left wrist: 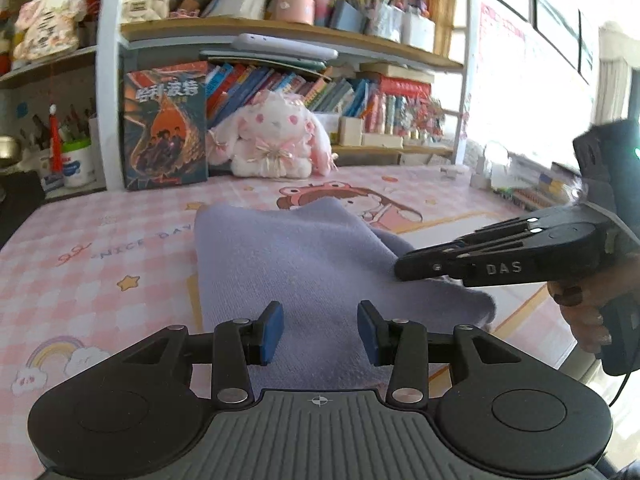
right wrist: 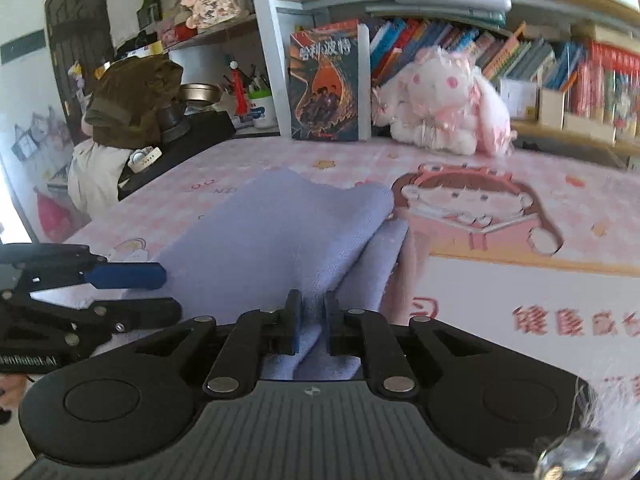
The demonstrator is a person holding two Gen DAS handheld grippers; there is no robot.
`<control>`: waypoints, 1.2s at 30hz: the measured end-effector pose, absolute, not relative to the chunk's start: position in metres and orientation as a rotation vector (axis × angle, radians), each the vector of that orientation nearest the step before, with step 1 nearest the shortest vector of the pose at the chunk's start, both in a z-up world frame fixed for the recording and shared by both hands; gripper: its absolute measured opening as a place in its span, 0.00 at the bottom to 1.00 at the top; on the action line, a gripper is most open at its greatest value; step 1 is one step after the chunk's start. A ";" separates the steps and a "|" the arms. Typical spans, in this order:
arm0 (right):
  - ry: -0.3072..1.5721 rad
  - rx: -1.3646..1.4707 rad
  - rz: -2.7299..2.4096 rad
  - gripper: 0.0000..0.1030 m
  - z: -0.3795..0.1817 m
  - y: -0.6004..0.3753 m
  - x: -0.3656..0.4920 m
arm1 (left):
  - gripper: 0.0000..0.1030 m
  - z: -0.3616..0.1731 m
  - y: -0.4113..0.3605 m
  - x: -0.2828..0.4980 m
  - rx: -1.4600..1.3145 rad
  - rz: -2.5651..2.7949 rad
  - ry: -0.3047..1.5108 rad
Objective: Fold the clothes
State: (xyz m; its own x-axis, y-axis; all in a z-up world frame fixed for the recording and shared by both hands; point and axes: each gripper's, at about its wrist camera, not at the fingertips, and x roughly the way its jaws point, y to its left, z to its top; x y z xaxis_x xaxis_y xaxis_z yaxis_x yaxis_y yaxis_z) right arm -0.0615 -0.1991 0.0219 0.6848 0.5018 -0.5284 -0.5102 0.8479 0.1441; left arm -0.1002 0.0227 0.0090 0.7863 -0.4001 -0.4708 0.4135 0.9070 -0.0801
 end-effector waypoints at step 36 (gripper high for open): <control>0.947 0.586 0.558 0.73 0.001 -0.280 -0.070 | 0.78 -0.019 0.123 -0.057 -0.652 -0.387 0.730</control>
State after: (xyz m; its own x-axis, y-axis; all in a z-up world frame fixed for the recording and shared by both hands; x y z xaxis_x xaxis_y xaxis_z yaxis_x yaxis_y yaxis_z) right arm -0.0698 -0.2797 0.0011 0.4704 0.6677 -0.5769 -0.1810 0.7129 0.6775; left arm -0.0573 0.1228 -0.0190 0.6890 -0.5364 -0.4873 0.1031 0.7381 -0.6667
